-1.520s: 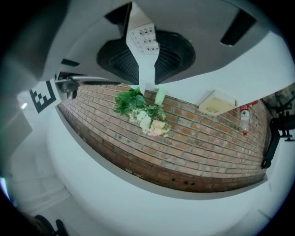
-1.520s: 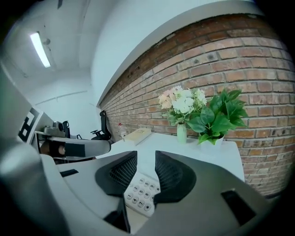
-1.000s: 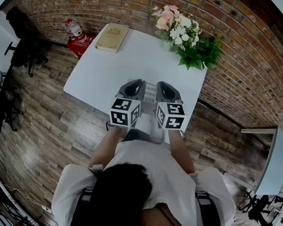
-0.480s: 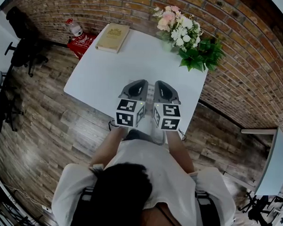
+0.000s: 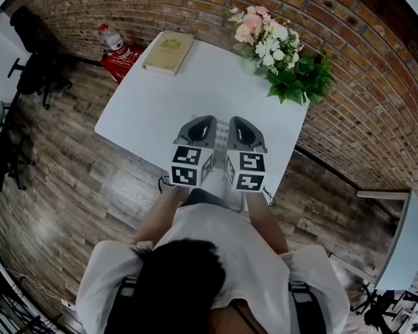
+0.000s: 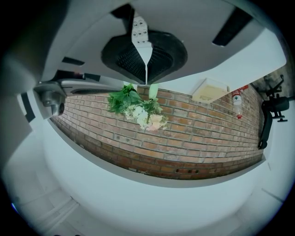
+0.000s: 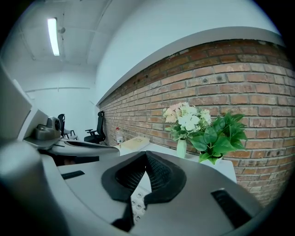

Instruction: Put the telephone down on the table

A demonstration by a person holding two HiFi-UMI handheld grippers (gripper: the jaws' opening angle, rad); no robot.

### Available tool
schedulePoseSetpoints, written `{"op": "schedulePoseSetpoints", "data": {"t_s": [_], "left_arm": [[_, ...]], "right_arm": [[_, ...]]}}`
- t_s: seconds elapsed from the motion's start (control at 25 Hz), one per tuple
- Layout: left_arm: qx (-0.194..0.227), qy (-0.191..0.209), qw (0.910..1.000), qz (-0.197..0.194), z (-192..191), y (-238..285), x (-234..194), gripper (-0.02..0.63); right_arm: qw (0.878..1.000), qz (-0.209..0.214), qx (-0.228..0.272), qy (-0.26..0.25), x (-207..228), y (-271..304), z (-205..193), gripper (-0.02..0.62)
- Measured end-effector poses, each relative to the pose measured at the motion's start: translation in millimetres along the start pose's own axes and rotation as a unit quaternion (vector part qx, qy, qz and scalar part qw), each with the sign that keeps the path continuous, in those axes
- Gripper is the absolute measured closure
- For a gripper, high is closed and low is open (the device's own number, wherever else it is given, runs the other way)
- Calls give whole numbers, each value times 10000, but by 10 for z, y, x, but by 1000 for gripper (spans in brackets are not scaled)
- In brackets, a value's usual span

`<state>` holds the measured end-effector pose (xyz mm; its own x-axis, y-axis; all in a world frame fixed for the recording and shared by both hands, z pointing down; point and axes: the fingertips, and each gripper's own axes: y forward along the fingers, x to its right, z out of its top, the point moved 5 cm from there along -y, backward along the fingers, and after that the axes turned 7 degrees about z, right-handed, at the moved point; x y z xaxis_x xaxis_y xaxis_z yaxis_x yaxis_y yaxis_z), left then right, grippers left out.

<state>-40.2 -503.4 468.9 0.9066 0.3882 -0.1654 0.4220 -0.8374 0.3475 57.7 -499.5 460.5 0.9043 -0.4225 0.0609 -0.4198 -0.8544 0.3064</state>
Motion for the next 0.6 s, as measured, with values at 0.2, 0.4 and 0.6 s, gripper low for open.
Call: {"op": "schedulePoseSetpoints", "data": {"t_s": [0.2,0.4,0.6], "left_arm": [[-61,-22,10000,-5,-44,10,20,574],[-104,22,9999,5,-95,13,44,574],[-102,56,9999,2,-121,-8,38,574]], "right_arm": [[9999,-73,-83,-58,30,-9,-65,571],[9998,-71,-157,-70,41,-31,-112,571],[9998,-49,-173,-101,-1,-40,-130,571]]}}
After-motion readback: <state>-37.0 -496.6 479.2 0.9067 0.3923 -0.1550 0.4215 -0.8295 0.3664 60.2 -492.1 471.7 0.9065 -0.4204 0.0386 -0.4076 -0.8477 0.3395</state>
